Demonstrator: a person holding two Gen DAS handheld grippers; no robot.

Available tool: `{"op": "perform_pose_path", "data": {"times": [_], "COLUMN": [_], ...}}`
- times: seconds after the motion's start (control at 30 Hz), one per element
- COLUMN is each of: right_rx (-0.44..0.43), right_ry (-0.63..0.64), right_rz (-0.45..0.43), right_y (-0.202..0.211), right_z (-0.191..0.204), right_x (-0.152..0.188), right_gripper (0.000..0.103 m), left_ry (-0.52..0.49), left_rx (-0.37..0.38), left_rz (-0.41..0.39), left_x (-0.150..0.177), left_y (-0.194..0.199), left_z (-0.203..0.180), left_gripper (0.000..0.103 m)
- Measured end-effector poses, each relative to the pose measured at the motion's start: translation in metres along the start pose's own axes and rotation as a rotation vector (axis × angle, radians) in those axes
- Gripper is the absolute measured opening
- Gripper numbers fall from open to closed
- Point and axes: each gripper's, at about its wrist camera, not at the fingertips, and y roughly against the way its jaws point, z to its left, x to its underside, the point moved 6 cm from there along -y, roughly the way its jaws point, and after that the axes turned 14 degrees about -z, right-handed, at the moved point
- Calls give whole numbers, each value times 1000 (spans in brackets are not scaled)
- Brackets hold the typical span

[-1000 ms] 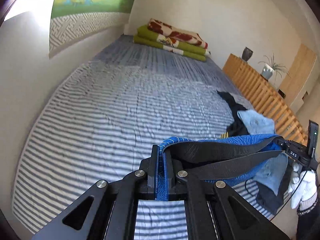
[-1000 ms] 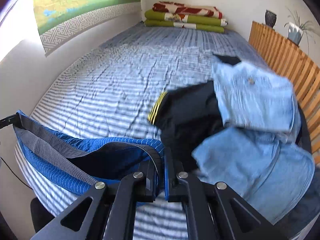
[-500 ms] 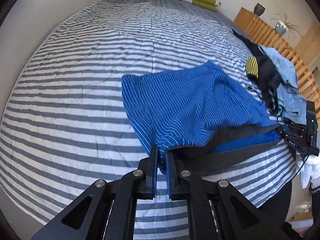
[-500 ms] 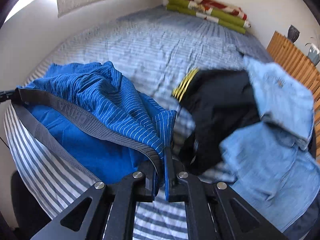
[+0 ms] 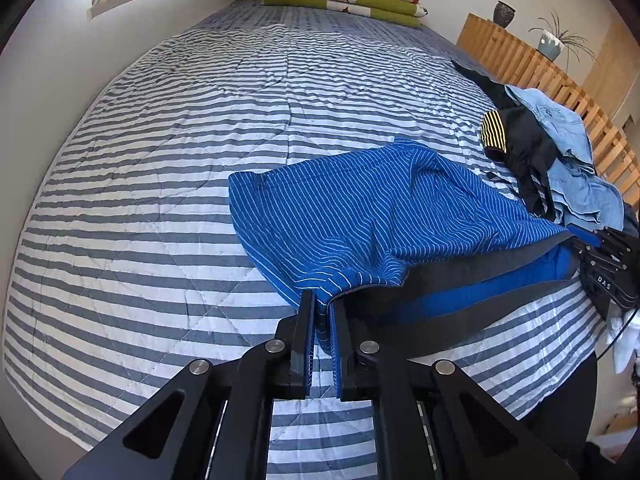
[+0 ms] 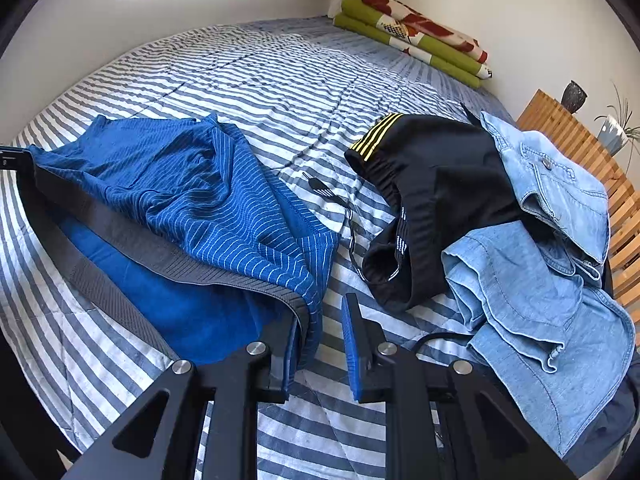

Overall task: Fold small clothes
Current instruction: 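Lay the blue shorts flat on the bed and open both grippers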

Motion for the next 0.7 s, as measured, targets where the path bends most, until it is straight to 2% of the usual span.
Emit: {"op": "perform_pose_path", "data": {"times": [0.1,0.2,0.27,0.33,0.4,0.43,0.5,0.57,0.63,0.7], "right_rx": [-28,-126,-176,-226,-163,-129,-66,-88,-136,-143], "right_ry": [-25,-108,-123,-84,0,37,71,30,-21,-30], "right_rz": [-14,-12,-12,37,80,95,108,86,55,32], "right_y": [6,11,17,20,18,16,16,26,37,43], "right_z": [2,4,11,23,31,32,31,30,30,29], "right_x": [-5,-7,-4,8,24,30,37,35,29,25], "right_gripper": [12,8,8,8,8,9,16,30,31,31], "left_ry": [85,140,119,80,40,33,26,-31,-112,-173], "left_rx": [16,20,-6,-26,-59,-51,-44,-48,-29,2], "left_rz": [-11,2,28,51,47,42,37,22,16,20], "left_x": [7,21,34,44,47,47,46,44,43,41], "left_y": [12,22,26,29,32,34,37,41,43,38], "left_z": [20,42,49,50,48,45,39,25,3,-22], "left_gripper": [5,6,9,18,21,22,27,31,34,36]}}
